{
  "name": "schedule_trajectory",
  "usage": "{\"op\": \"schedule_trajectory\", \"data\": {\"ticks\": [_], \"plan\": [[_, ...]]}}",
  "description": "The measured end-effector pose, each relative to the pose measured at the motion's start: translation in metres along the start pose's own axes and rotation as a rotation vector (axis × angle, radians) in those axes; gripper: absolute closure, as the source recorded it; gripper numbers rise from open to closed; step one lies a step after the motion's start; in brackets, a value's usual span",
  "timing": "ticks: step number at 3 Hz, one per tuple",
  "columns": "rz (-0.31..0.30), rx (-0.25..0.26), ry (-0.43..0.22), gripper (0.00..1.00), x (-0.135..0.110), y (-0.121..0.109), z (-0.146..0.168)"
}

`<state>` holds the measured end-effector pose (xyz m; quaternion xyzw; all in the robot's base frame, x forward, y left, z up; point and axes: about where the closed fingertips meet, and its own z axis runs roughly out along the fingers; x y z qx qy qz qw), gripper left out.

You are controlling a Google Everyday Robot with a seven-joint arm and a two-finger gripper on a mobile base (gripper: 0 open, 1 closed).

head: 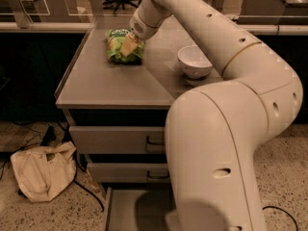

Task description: Place green rice chip bag into bottom drawer

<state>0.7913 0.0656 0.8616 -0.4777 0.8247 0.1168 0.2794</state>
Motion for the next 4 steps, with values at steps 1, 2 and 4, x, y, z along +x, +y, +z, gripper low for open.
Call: {"op": "schedule_trajectory", "data": {"ticks": [1, 2, 4], "plan": [[0.000, 0.000, 0.000, 1.00, 0.000, 0.000, 0.000], [0.000, 0.000, 0.000, 1.00, 0.000, 0.000, 0.000], [-0.066, -0.031, -0.051, 1.00, -0.001, 0.013, -0.032]]}}
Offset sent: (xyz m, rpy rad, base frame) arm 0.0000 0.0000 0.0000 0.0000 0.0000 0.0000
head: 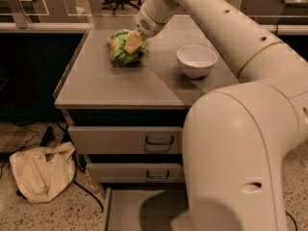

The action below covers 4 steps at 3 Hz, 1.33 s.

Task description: Place green rice chip bag into bottom drawer

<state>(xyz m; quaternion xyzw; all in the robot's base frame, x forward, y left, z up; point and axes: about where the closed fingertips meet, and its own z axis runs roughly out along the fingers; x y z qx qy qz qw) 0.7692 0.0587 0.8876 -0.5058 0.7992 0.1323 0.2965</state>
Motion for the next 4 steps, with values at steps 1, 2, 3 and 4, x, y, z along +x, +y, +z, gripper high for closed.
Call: {"op": "schedule_trajectory", "data": {"ticks": [1, 2, 3, 4], "plan": [[-0.117, -0.072, -0.031, 1.00, 0.009, 0.025, -0.033], [-0.196, -0.140, -0.061, 1.00, 0.022, 0.051, -0.060], [-0.285, -0.198, -0.077, 1.00, 0.039, 0.085, -0.088], [-0.346, -0.223, -0.095, 1.00, 0.060, 0.119, -0.114]]}}
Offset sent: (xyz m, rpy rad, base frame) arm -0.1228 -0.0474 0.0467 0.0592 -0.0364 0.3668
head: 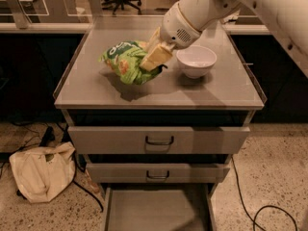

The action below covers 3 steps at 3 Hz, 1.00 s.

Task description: Place green rice chip bag into bottom drawer

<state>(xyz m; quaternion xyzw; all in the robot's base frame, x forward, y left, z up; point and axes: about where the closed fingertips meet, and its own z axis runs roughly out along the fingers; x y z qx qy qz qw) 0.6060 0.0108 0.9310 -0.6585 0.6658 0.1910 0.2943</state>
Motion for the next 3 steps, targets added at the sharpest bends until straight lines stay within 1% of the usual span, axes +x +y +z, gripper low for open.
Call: {"op": "schedule_trajectory", "data": {"ticks": [1, 2, 3], "plan": [[0.008, 0.071, -0.055, 1.00, 0.009, 0.051, -0.025], [0.088, 0.199, -0.088, 1.00, 0.018, 0.086, -0.041], [0.200, 0.297, -0.124, 1.00, 0.046, 0.109, -0.033]]}}
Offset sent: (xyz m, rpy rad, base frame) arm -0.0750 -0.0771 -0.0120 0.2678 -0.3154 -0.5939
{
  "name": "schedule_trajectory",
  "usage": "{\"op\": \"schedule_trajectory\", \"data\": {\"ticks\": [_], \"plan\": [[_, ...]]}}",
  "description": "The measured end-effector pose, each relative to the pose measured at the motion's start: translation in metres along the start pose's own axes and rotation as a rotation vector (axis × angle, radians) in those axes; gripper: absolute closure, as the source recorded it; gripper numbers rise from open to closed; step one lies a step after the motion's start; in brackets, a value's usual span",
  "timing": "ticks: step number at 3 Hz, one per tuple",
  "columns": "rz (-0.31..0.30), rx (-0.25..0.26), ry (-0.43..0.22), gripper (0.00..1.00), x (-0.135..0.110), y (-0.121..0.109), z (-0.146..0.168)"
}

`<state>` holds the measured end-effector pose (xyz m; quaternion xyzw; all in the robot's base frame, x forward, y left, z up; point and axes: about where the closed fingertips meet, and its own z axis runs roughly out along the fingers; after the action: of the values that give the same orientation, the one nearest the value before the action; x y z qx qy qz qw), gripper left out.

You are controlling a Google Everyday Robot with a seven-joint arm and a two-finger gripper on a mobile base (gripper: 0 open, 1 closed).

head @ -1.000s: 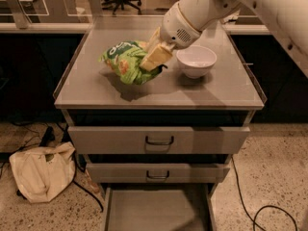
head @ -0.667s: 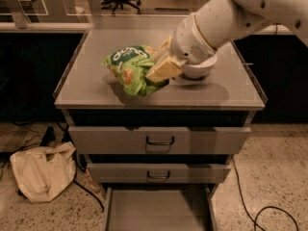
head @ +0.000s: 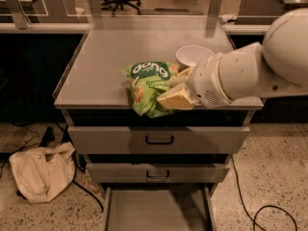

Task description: Place green rice chip bag into bottom drawer

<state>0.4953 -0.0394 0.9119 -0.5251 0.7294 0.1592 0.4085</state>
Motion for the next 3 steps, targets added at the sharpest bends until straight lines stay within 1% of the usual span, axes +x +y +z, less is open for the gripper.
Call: {"op": "schedule_trajectory", "data": {"ticks": [1, 2, 3], "plan": [[0.026, 0.067, -0.008, 1.00, 0.010, -0.010, 0.001], [0.013, 0.068, -0.010, 1.00, 0.003, -0.006, 0.004], [0.020, 0.090, -0.010, 1.00, 0.001, 0.016, -0.003]]}}
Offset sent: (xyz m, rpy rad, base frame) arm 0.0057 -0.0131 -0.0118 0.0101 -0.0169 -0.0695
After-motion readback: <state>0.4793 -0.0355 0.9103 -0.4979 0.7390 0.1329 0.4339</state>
